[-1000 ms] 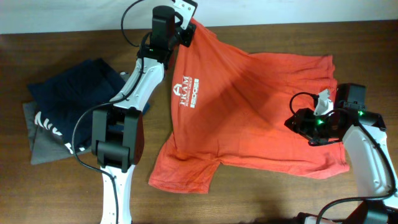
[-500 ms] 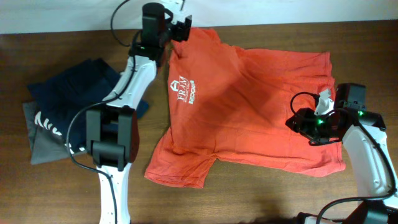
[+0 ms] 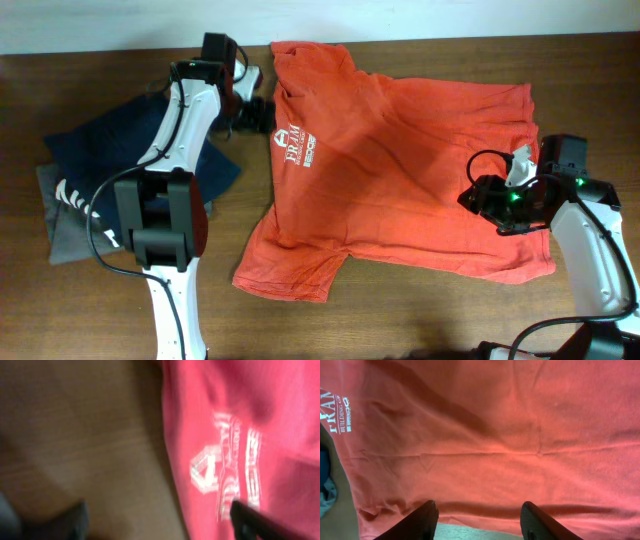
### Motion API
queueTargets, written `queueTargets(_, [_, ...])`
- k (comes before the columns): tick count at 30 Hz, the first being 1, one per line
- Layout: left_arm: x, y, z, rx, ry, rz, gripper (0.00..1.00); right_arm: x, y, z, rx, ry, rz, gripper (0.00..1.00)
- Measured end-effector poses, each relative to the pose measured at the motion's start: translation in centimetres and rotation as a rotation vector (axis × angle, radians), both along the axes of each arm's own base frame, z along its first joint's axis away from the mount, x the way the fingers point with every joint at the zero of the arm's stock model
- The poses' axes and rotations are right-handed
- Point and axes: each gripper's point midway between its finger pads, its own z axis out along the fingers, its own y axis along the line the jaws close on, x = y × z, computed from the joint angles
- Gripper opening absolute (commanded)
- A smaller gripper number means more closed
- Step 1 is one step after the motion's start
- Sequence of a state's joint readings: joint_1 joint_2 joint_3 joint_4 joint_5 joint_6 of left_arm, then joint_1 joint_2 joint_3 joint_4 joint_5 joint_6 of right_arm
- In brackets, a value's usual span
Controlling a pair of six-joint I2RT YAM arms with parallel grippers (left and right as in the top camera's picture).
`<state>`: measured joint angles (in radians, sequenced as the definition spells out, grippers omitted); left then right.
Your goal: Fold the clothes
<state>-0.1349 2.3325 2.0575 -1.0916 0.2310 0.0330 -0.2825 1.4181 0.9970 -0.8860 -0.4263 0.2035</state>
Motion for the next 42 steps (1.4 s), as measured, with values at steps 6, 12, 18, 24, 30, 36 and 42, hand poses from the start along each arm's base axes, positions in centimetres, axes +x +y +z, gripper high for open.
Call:
queueTargets(6, [-8.2,0.7,-0.2,0.038,0.336,-0.020,0.61,-0.1,0.0,0.0,0.001,0.004,0.000,0.60])
queueTargets(12, [-11.7,1.8,0.4,0.082,0.478,-0.044,0.58,-0.4,-0.3,-0.3,0.002,0.044,-0.064,0.66])
queueTargets(18, [-13.5,3.0,3.1,0.141,0.493,-0.057,0.63,-0.5,-0.7,-0.4,0.007,0.075,-0.141,0.67])
queueTargets(24, [-15.0,3.3,8.1,0.149,0.291,-0.056,0.70,-0.7,-2.6,-0.5,0.011,0.084,-0.226,0.71])
queueTargets(30, [-18.6,2.1,3.8,0.123,0.250,-0.056,0.73,-1.6,-6.5,-0.8,-0.033,0.098,-0.348,0.71])
queueTargets(36, [-22.4,2.0,-3.1,0.107,0.356,-0.016,0.70,-2.2,-8.1,-1.0,-0.078,0.114,-0.393,0.74])
queueTargets(42, [-22.1,1.8,-4.6,0.092,0.326,0.026,0.69,-2.5,-8.7,-1.9,-0.110,0.150,-0.400,0.75])
